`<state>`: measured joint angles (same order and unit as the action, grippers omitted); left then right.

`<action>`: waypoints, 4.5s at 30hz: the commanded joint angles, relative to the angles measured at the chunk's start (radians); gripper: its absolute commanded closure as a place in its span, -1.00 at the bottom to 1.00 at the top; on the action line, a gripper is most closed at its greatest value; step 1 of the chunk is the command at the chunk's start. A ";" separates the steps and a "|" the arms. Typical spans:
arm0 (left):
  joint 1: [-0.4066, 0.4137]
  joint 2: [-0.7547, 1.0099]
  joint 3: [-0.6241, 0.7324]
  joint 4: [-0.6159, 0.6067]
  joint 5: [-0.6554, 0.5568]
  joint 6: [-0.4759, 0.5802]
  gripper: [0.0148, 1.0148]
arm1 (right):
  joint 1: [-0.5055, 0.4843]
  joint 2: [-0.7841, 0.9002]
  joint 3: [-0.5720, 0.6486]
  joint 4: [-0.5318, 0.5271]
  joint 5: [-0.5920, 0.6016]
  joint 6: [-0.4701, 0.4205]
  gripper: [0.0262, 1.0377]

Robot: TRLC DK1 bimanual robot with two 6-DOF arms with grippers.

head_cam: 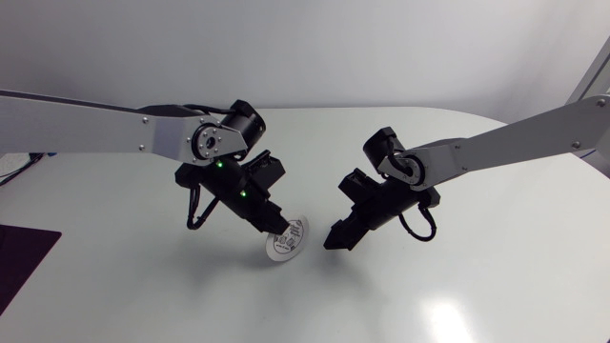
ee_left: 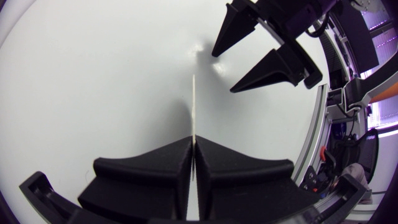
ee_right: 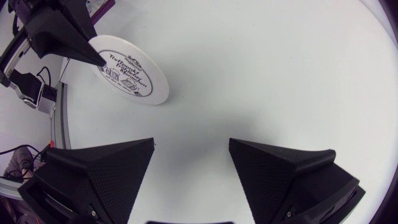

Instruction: Turn the coaster over.

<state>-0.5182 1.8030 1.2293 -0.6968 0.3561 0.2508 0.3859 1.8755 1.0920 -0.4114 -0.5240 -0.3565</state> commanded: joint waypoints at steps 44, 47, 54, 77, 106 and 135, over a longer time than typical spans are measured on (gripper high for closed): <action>-0.319 -0.126 -0.415 0.516 -0.672 0.444 -0.75 | -0.058 -0.072 -0.107 0.022 0.001 -0.065 -0.72; -0.315 -0.145 -0.409 0.514 -0.658 0.438 -0.93 | -0.058 -0.078 -0.106 0.020 0.001 -0.065 -0.72; -0.250 -0.202 -0.343 0.428 -0.528 0.352 -0.93 | -0.041 -0.087 -0.095 0.020 0.005 -0.058 -0.72; 0.126 -0.070 -0.156 0.491 -0.341 -0.045 -0.93 | -0.032 -0.093 -0.113 0.324 0.424 0.050 -0.92; 0.265 -0.456 -0.349 0.744 -0.618 -0.171 -0.92 | 0.019 -0.556 -0.359 0.565 1.090 0.139 -0.92; 0.343 -1.120 -0.599 0.540 -0.632 -0.131 -0.92 | 0.068 -1.576 -0.736 0.301 1.214 0.039 -0.92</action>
<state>-0.1921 0.7185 0.6601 -0.1474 -0.2695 0.1188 0.4614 0.3347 0.3733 -0.0868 0.6662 -0.2985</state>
